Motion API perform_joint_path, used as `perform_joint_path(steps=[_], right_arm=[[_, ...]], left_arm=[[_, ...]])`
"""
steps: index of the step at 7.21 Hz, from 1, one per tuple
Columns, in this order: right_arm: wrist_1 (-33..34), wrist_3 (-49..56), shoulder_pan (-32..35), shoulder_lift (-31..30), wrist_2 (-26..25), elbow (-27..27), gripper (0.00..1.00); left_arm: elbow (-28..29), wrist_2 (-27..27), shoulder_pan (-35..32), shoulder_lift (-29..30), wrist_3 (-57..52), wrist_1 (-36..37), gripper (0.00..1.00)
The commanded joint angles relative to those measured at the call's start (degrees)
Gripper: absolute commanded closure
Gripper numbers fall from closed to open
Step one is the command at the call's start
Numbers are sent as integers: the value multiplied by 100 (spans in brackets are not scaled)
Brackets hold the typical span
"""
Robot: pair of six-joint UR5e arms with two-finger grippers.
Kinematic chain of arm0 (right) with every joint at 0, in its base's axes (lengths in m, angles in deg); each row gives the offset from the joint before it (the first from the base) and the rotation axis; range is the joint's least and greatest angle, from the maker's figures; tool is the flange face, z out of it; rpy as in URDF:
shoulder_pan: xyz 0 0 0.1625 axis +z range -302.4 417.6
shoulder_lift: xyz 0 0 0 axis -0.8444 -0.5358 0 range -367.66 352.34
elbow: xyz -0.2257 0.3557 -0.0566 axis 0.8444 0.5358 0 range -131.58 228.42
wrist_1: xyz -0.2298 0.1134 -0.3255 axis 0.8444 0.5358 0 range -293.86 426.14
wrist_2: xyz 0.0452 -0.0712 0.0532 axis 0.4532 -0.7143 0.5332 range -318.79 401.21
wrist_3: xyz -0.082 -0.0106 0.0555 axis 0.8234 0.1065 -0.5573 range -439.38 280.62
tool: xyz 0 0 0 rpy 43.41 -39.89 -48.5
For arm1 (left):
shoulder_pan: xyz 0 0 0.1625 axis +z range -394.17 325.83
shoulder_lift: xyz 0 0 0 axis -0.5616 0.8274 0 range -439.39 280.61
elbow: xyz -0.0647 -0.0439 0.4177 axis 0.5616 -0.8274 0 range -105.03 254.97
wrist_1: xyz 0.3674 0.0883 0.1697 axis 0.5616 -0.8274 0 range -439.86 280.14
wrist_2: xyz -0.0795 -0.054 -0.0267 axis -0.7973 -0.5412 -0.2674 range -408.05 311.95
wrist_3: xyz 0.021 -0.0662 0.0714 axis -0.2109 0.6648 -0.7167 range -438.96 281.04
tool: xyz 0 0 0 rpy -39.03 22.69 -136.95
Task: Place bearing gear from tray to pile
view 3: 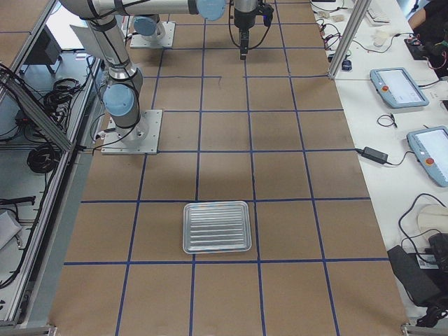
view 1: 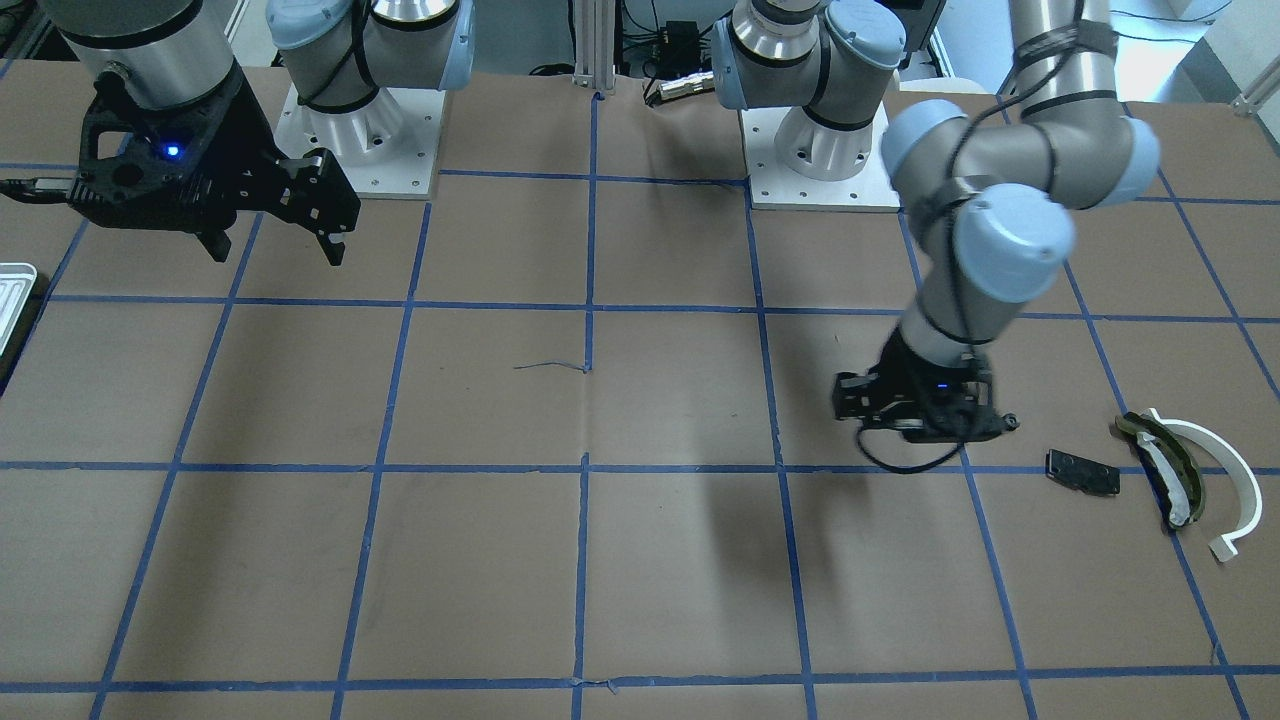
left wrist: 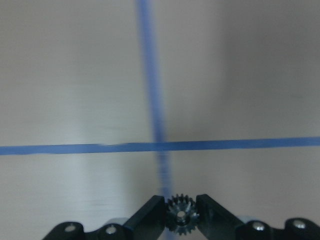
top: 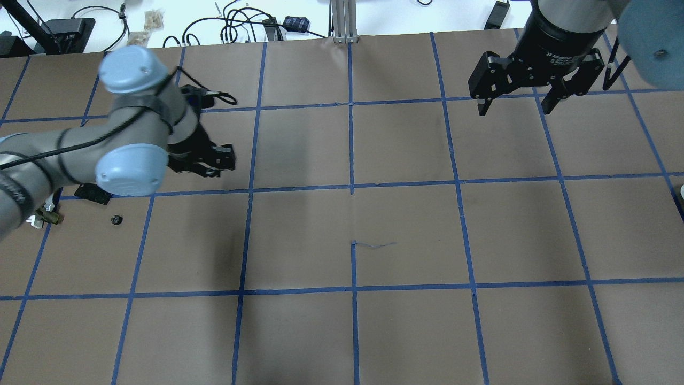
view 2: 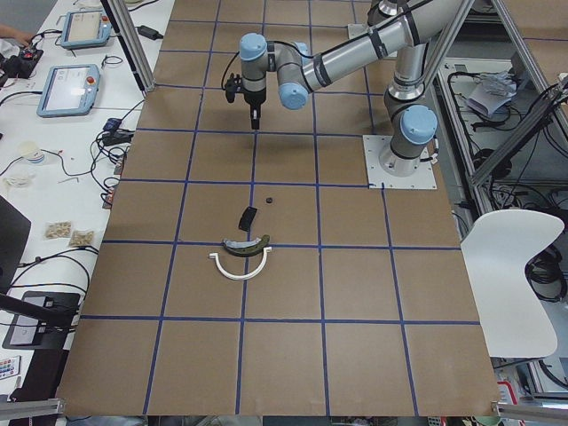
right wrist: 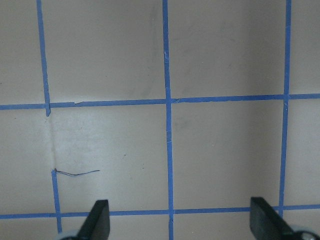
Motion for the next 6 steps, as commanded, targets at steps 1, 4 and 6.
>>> perform_joint_path(steps=[1,4,6], right_arm=[[-22,-47,25,71,-7,63,0],[-295,-65,52,282,-7,406,0],[-295,-65,61,283,-7,398,0]], left_arm=[[-127,-47,1770,144,-1799,10,100],[-180,-91,2690,426,-2950,11,100],[-241,-223,2699,636,-3169,19,100]])
